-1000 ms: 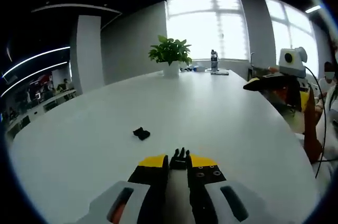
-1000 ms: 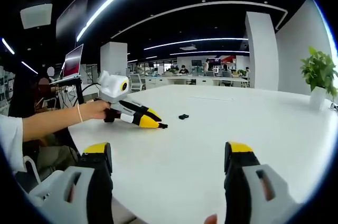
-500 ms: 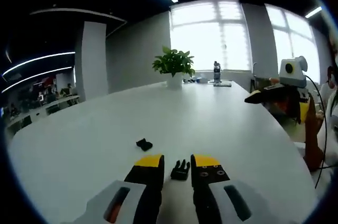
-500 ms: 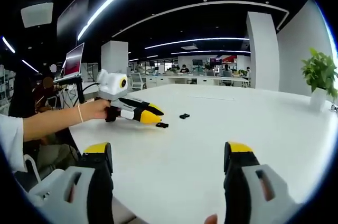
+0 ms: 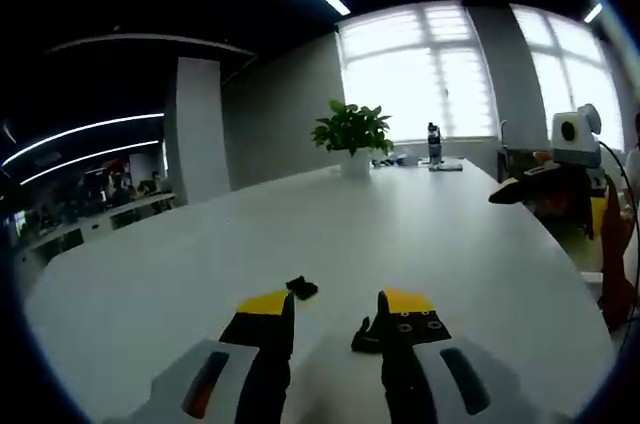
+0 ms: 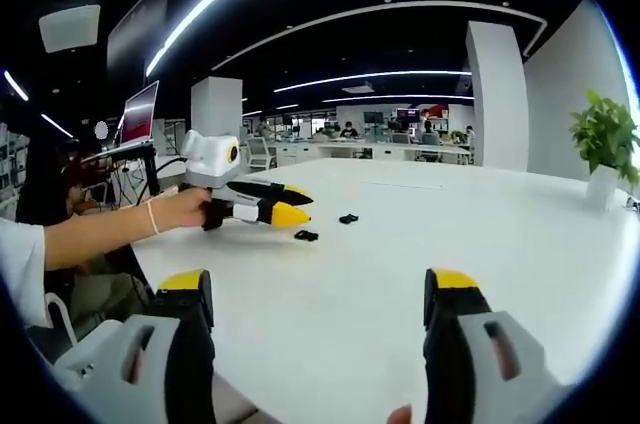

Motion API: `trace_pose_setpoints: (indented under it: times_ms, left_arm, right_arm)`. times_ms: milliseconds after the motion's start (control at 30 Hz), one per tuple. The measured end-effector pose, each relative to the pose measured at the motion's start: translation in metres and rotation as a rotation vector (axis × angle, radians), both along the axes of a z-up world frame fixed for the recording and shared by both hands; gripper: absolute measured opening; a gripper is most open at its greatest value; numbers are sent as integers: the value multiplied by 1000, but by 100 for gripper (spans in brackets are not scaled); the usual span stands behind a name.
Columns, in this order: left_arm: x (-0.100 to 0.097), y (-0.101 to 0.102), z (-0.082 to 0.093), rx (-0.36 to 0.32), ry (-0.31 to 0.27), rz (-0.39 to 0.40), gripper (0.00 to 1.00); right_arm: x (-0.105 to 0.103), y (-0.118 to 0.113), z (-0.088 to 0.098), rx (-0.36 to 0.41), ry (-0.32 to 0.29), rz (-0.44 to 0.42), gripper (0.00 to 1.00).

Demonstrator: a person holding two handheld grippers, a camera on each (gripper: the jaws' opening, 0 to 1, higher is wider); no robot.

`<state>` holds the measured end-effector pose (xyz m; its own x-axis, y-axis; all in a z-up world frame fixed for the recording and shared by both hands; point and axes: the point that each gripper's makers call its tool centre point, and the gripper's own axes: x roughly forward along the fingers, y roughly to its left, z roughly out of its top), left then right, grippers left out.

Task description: Snap the two parts of the plastic buckle together until the buckle closes and remains connected.

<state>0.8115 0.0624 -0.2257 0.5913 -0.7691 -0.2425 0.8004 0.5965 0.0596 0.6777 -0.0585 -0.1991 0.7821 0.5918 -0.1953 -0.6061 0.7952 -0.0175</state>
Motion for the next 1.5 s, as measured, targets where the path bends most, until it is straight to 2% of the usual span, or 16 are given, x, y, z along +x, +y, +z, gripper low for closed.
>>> trace_pose_setpoints:
  times_ms: [100,233,333,400,467,533,667,800,933,1067,1133,1200,1267,1300,1400,1500]
  left_arm:
    - [4,1,2,-8,-14,25,33]
    - [11,2,18,-100,-23,63,33]
    - [7,-3,28,-179,-2,48,33]
    - [4,-4,28,-164,-16,46,34]
    - [3,-4,26,-106,-54,61,34]
    - [0,-7,28,-100,-65,71,36]
    - [-2,-9,36,-122,-78,98,39]
    - [0,-5,43,-122,-119,133,46]
    - [-2,2,52,-190,-133,151,56]
    - [-2,15,63,-224,-184,203,55]
    - [-1,22,66,-272,-175,221,55]
    - [2,28,65,-275,-172,234,55]
    - [9,40,60,-266,-158,298,55]
    - [10,44,60,-286,-145,318,56]
    - [9,49,62,-309,-142,324,55]
    - [3,44,64,-345,-127,292,55]
  right_arm:
    - [0,0,0,0,0,1,87]
    - [0,1,-1,1,2,2,87]
    - [0,1,-1,-5,4,5,87]
    - [0,1,-1,-6,2,4,87]
    - [0,0,-1,-4,1,1,87]
    - [0,0,-1,-4,4,1,87]
    - [-1,1,-2,-6,4,2,87]
    - [-1,2,-1,-8,3,5,87]
    - [-3,4,-1,-5,3,12,87]
    - [-4,3,1,1,-4,13,87]
    - [-5,3,1,-1,-4,11,87]
    - [-4,3,1,-3,-4,11,87]
    - [-3,3,0,-4,-1,9,88]
    - [-2,2,0,-3,-2,7,88]
    - [3,-1,-1,-8,-6,3,88]
    - [11,-14,-2,21,-4,-33,88]
